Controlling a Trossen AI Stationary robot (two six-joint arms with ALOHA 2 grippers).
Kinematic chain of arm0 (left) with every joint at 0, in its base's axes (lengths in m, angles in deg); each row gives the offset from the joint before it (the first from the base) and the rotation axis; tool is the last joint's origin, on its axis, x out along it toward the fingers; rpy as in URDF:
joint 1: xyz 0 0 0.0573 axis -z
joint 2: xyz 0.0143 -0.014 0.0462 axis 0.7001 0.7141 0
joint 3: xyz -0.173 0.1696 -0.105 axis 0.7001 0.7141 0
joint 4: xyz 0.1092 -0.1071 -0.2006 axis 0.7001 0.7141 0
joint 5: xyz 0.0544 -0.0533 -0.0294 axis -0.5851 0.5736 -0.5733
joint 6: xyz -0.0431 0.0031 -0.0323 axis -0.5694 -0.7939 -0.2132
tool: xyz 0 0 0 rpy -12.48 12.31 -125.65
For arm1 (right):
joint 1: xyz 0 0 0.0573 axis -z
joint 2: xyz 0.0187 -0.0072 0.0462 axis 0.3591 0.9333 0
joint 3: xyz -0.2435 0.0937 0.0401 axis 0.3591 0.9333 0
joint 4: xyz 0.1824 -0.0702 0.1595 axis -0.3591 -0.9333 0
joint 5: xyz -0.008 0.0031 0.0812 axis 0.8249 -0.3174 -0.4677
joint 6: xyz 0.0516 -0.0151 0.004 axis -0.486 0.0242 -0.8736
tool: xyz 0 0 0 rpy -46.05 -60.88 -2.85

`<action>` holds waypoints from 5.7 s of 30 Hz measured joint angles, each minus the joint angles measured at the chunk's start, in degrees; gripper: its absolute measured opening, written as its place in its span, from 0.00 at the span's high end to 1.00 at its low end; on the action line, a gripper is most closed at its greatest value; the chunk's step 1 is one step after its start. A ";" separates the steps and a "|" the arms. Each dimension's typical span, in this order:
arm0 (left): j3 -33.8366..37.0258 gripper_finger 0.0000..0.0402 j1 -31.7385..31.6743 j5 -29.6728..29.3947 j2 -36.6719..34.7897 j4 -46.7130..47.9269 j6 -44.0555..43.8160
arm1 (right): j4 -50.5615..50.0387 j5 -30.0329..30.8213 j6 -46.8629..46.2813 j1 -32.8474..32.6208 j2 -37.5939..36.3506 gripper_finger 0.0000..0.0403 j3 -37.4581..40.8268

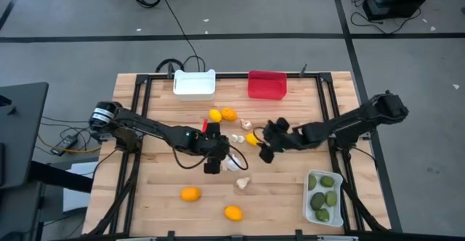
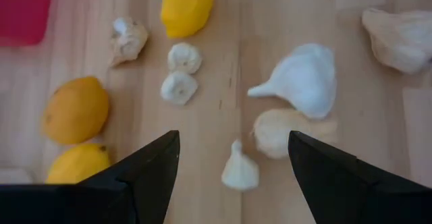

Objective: Sort produce into baskets
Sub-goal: Put the yellow lemon into the red bin

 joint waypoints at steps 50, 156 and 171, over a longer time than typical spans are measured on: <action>37.97 0.30 -19.36 -1.48 -17.97 -46.76 8.35 | 7.79 -5.05 13.65 40.62 10.42 0.33 -13.16; 37.92 0.30 -20.54 -2.54 -8.88 -44.19 -4.00 | -20.55 -13.81 19.60 38.77 14.38 0.21 -30.32; 37.92 0.33 -27.71 10.54 -6.92 -51.52 5.58 | -1.40 -25.81 16.76 26.98 25.59 0.20 -30.97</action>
